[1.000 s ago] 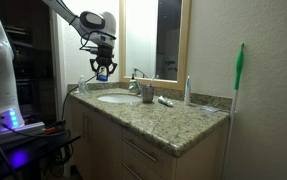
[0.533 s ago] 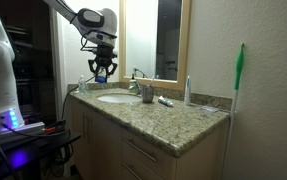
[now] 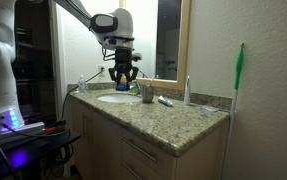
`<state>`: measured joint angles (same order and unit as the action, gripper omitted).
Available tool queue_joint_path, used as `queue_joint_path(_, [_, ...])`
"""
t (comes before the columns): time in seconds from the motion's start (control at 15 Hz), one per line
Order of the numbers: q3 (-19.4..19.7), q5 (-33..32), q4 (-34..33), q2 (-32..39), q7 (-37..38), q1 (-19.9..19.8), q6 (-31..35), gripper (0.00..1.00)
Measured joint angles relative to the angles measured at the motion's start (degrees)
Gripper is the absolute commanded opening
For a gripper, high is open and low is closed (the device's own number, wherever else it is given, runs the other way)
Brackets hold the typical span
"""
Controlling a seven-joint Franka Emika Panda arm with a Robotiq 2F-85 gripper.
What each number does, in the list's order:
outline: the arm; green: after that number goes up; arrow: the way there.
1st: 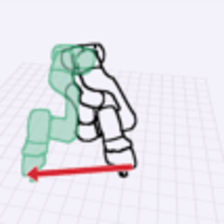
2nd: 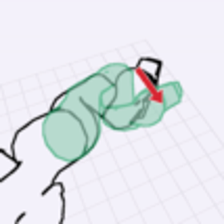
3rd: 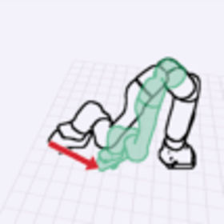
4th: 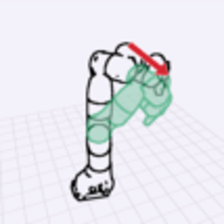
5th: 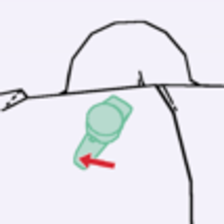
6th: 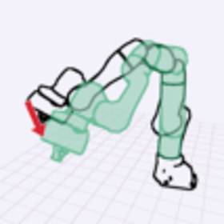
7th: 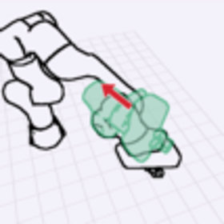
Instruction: Move the blue lid to the right of the sink
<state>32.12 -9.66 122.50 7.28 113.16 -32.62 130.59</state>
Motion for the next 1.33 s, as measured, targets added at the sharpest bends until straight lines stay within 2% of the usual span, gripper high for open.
queue_joint_path(0.13, [0.48, 7.61, -4.99, 4.13, 0.66, -0.25, -0.10, 0.19])
queue_joint_path(0.2, [0.31, 11.13, -7.16, 5.29, 1.26, -0.11, -0.17, 0.44])
queue_joint_path(0.33, [0.00, 15.14, -9.95, 5.56, 2.44, 0.53, -0.20, 0.44])
queue_joint_path(0.4, [-0.01, 15.53, -10.43, 5.20, 2.89, 0.76, -0.23, 0.19])
queue_joint_path(0.6, [0.09, 15.59, -10.53, 5.22, 3.34, 0.85, -0.09, 0.19])
queue_joint_path(0.73, [-0.33, 16.98, -10.85, 7.45, 6.78, 1.11, 1.86, 0.19])
queue_joint_path(0.93, [-2.49, 22.24, -15.47, 15.20, 15.51, 2.56, 6.22, 0.19])
queue_joint_path(1.07, [-2.57, 23.75, -20.74, 20.97, 21.02, 2.49, 8.28, 0.19])
queue_joint_path(1.13, [-2.30, 23.77, -23.50, 23.51, 23.41, 1.93, 8.49, 0.44])
queue_joint_path(1.27, [-1.94, 23.77, -27.88, 27.56, 26.05, 0.17, 8.45, 0.44])
queue_joint_path(1.33, [-1.91, 23.78, -29.06, 28.75, 26.29, -0.55, 8.44, 0.19])
